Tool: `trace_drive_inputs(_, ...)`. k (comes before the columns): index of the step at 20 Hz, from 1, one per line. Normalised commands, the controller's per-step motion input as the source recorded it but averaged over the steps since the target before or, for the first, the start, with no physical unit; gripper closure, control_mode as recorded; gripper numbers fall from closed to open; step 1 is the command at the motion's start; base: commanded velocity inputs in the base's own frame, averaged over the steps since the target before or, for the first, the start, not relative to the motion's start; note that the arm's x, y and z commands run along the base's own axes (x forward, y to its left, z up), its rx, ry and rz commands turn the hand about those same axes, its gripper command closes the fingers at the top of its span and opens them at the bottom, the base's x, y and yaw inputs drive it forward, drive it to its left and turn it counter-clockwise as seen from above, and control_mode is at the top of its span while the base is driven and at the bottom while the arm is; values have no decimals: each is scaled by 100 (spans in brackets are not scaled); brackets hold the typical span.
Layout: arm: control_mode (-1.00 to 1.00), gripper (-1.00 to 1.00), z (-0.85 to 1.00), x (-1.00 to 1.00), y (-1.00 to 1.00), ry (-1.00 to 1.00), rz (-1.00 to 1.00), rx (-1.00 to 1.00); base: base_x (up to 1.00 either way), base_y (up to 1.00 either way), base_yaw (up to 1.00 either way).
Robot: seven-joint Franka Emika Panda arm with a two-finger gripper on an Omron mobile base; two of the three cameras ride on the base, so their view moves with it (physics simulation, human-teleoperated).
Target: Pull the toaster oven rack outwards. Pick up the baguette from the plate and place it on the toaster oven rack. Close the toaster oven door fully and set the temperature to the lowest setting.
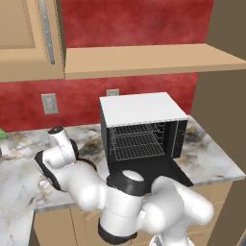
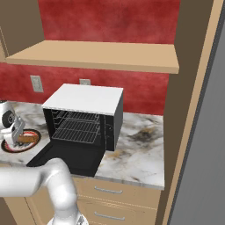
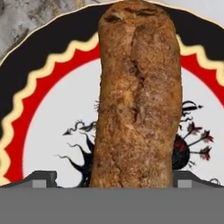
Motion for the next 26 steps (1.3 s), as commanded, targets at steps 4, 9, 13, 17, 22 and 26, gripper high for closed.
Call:
trace_drive_inputs(4, -100, -100, -34, 6, 2, 0, -2, 0, 0, 0, 0)
trace_drive_inputs(9, -100, 100, -26, 0, 17, -1, -2, -2, 0, 0, 0)
trace_drive_inputs(13, -100, 100, -1, -29, 5, -20, -4, -1, 0, 0, 0)
trace_drive_inputs(17, -100, 100, 32, -60, 0, -28, -9, 0, 0, 0, 0)
trace_drive_inputs(22, -100, 100, 88, -65, -15, -29, -12, 0, 0, 0, 0)
trace_drive_inputs(26, -100, 100, 76, -45, -66, -26, -8, 10, 0, 0, 0)
